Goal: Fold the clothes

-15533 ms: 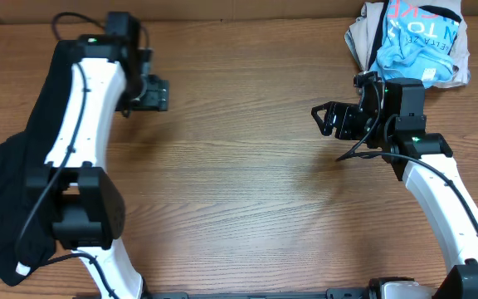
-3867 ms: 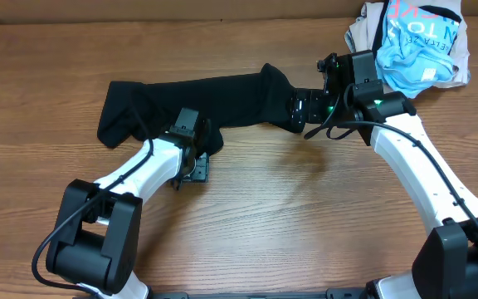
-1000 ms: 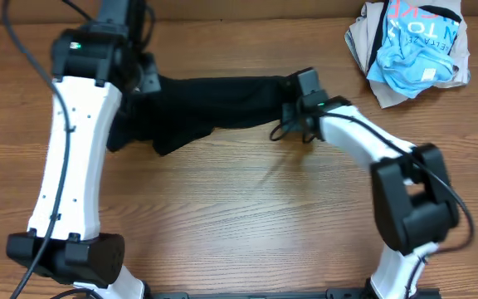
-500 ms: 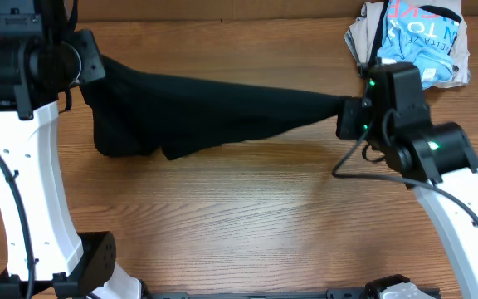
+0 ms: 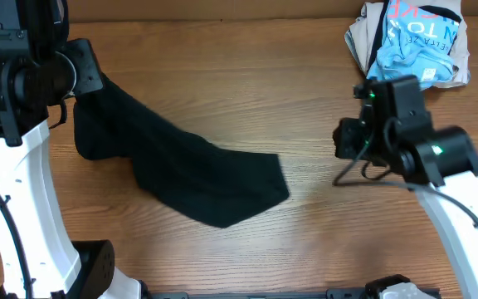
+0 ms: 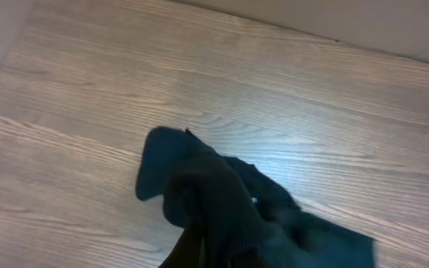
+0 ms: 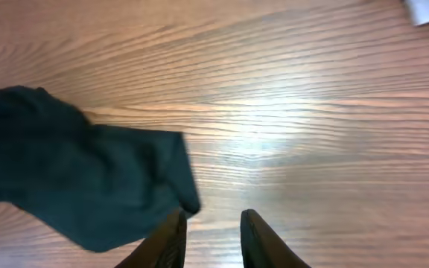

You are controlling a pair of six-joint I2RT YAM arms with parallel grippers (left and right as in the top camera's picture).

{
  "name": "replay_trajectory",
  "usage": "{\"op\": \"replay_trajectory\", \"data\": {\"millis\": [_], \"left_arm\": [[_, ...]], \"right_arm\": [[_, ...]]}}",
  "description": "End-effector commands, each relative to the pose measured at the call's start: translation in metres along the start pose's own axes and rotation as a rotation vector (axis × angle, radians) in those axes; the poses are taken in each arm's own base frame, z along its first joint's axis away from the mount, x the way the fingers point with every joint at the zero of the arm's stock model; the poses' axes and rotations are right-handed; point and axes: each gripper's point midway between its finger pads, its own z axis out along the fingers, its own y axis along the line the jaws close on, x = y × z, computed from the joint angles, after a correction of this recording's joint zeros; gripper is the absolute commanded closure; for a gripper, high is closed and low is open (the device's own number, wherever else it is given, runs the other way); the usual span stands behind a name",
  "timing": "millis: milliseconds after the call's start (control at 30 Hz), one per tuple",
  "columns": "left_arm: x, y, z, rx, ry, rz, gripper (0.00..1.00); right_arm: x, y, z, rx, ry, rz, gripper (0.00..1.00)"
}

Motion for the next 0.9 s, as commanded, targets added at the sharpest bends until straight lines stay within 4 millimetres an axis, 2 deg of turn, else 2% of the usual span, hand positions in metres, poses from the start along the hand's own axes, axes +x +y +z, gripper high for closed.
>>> {"op": "replay_trajectory", "data": {"millis": [0, 100, 200, 233, 367, 533, 700, 867], "left_arm": [[-0.002, -0.015, 0.019, 0.049, 0.041, 0.023, 0.96], [0.001, -0.025, 0.04, 0.047, 0.091, 0.044, 0.96], [0.004, -0.032, 0.062, 0.041, 0.143, 0.061, 0.96], [0.006, -0.034, 0.073, 0.035, 0.168, 0.065, 0.96], [0.01, -0.036, 0.092, 0.023, 0.209, 0.07, 0.96], [0.011, -0.036, 0.098, 0.018, 0.222, 0.071, 0.96], [0.01, -0.035, 0.098, 0.011, 0.221, 0.071, 0.96], [0.01, -0.035, 0.098, 0.011, 0.221, 0.071, 0.96]], "right_arm": [[0.001, 0.011, 0.04, -0.056, 0.103, -0.011, 0.73], [0.007, 0.035, 0.066, -0.168, 0.177, -0.088, 0.72], [0.017, 0.056, 0.089, -0.221, 0.238, -0.147, 0.66], [0.025, 0.066, 0.099, -0.228, 0.267, -0.185, 0.61], [0.05, 0.092, 0.116, -0.251, 0.337, -0.257, 0.54], [0.09, 0.128, 0.137, -0.274, 0.442, -0.311, 0.45], [0.13, 0.145, 0.157, -0.259, 0.554, -0.347, 0.4], [0.142, 0.157, 0.166, -0.268, 0.555, -0.4, 0.31]]}}
